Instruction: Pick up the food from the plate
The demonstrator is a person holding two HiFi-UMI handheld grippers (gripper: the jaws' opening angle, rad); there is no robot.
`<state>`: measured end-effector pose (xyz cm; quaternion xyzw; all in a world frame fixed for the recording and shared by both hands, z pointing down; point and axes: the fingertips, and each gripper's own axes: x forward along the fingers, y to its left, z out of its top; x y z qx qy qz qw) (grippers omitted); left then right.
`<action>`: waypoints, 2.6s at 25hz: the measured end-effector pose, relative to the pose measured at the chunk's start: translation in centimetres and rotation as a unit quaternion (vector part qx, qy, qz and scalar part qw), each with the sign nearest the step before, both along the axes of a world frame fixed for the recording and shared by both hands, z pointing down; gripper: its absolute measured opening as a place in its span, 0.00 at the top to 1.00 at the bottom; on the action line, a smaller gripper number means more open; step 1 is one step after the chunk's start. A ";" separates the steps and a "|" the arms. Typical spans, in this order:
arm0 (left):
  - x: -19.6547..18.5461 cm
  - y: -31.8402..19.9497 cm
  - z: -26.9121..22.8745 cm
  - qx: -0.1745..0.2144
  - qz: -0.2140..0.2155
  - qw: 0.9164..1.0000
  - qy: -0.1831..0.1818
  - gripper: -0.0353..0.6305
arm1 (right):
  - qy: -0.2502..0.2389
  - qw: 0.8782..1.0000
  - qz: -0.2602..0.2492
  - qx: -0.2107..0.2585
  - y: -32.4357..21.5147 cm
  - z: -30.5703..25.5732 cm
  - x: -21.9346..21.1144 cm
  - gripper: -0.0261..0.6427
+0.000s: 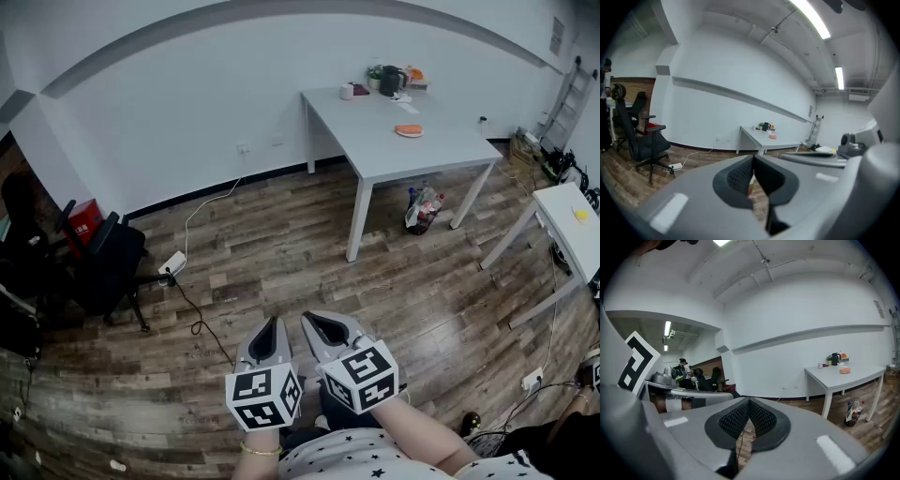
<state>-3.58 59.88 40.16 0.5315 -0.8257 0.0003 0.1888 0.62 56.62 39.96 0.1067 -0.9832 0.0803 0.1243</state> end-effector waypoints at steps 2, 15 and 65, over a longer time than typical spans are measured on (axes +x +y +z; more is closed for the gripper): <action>0.0 -0.9 0.6 -0.004 0.004 1.000 0.008 0.94 | 0.004 1.000 0.003 -0.005 -0.8 0.6 -0.1 0.96; -2.7 -19.2 0.0 -0.004 0.070 0.998 0.010 0.94 | 0.004 0.998 0.070 -0.001 -19.6 -0.1 -1.9 0.96; -9.4 -96.3 6.2 -0.075 0.344 0.936 -0.007 0.94 | 0.059 0.933 0.354 -0.029 -90.6 4.5 -5.7 0.96</action>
